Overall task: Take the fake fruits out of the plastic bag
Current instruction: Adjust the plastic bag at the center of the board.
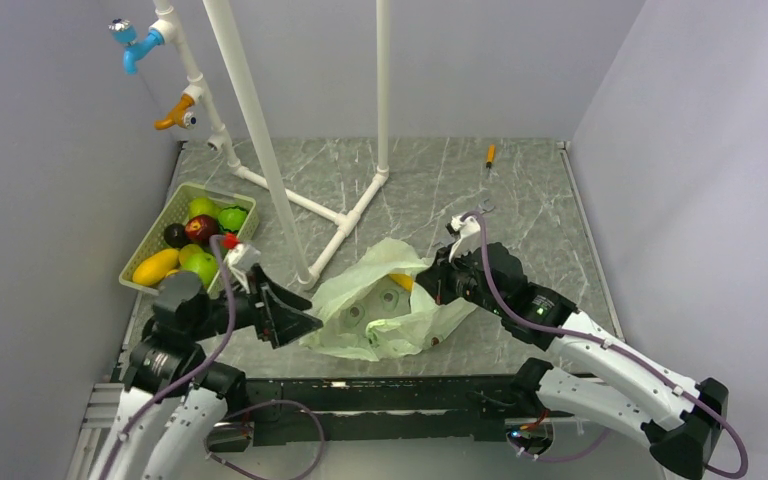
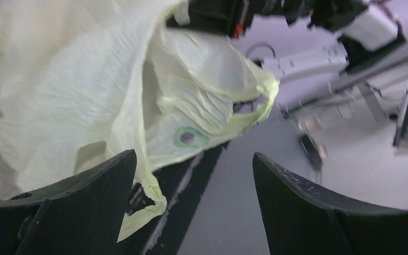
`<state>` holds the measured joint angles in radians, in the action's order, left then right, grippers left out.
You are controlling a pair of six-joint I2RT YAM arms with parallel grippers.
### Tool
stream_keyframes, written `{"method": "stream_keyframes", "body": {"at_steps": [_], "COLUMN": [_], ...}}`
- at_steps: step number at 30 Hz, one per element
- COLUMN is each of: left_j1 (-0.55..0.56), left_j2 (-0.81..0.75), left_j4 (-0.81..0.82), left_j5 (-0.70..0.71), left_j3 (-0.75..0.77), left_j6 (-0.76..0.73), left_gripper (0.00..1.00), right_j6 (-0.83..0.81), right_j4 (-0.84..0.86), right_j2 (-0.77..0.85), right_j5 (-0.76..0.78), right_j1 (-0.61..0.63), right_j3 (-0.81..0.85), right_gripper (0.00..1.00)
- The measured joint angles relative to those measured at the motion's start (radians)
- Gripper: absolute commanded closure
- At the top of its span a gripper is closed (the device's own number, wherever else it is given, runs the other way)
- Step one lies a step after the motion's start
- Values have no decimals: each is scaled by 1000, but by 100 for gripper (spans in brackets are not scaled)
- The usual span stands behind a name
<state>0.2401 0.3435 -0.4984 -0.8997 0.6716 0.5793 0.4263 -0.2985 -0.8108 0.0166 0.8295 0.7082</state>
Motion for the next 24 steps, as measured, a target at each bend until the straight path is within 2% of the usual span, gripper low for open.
{"method": "stream_keyframes", "body": {"at_steps": [3,6,8,10,12,15,17,19,21,22,24], "left_j1": [241,568,756,888,946,960,960,961,961,961,961], "left_j2": [69,213,327,438,502,520,518,520,520,513,477], "left_j4": [35,48,51,70,105,157,200,217,216,218,224], "left_j5": [140,373,534,687,801,912,962,1004,1046,1064,1082], "left_j3": [-35,-18,26,82,117,117,100,86,76,68,38], "left_j6": [19,15,6,-5,-15,-7,9,28,44,48,47], "left_gripper": [16,19,23,29,32,34,38,37,29,19,7], "right_j6": [0,4,7,9,7,-5,-17,-30,-42,-43,-50], "right_j4": [0,0,0,-1,-5,-16,-23,-24,-23,-23,-23], "right_j2": [-5,-14,-15,-14,-10,2,16,29,41,44,48], "right_j5": [0,0,0,0,-9,-25,-36,-52,-68,-73,-82], "right_j1": [0,0,0,0,0,0,0,0,0,0,0], "right_j3": [0,0,0,0,0,0,0,-2,-5,-7,-16], "right_gripper": [100,100,100,100,100,100,100,100,100,100,100]}}
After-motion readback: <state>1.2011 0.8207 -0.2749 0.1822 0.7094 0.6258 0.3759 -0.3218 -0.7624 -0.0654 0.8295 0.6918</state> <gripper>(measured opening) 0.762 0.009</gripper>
